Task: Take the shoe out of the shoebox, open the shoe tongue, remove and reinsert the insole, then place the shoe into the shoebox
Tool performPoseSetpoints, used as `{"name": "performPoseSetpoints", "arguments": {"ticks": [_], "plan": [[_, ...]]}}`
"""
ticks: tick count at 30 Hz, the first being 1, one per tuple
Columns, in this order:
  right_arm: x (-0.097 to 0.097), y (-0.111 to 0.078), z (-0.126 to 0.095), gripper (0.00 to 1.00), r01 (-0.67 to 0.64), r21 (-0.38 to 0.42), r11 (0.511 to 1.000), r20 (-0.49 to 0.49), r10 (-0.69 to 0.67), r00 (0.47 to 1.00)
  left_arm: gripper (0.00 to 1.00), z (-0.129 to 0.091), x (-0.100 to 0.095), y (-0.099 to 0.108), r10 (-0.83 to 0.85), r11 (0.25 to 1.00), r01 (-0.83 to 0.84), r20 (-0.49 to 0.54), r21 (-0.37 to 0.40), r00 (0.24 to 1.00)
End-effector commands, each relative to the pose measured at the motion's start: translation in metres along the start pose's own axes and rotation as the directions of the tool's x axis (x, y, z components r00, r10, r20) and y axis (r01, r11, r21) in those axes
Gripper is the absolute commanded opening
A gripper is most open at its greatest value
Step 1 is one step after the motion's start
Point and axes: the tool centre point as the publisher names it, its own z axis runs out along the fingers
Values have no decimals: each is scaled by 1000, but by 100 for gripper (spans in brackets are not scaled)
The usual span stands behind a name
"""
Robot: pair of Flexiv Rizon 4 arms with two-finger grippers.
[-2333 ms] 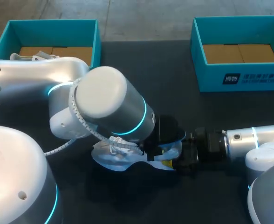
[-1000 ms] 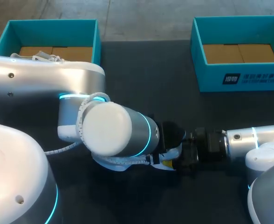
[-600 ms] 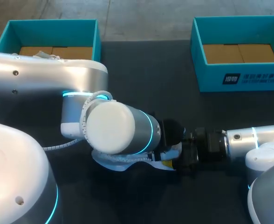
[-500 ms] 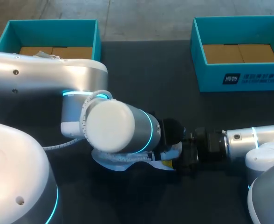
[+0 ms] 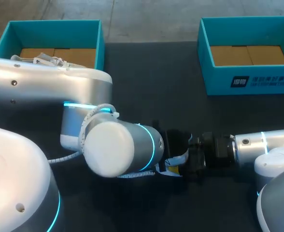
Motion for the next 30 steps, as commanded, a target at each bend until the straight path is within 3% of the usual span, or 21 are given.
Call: {"name": "performPoseSetpoints", "arguments": {"ticks": [1, 30], "plan": [[2, 0, 0, 0, -1, 4, 1000, 1, 1, 1000, 40, 2, 7, -2, 1, 1000, -1, 20, -2, 1000], [2, 0, 0, 0, -1, 4, 1000, 1, 1, 1000, 35, 1, 3, -9, -42, 999, 39, 116, 29, 992]]}}
